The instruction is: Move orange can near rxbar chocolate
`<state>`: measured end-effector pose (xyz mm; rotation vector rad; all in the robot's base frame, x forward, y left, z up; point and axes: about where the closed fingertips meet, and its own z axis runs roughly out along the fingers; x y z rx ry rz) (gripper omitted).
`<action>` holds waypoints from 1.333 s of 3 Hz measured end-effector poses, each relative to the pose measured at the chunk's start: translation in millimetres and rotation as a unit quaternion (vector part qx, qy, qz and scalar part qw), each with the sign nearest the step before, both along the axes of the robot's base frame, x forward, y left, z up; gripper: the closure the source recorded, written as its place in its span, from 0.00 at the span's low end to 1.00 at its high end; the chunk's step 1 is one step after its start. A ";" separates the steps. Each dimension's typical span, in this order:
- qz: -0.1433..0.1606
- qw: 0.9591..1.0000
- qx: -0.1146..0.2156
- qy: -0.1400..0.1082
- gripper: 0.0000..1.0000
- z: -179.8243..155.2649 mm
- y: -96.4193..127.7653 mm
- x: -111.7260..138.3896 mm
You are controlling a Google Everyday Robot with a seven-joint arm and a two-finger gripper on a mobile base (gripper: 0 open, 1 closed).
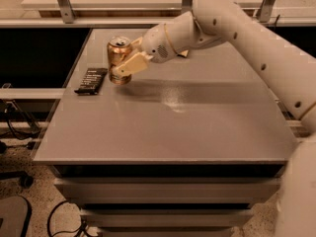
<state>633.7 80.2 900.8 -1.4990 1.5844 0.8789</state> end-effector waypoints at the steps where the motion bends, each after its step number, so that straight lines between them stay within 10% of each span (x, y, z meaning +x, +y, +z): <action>1: 0.018 1.000 -0.012 -0.016 1.00 -4.4 32.2 3.0; 4: 0.016 0.999 -0.026 -0.040 1.00 -7.1 58.6 15.4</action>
Offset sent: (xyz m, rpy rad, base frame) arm 0.0121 0.0662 -0.0063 -0.0452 -0.0876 0.0378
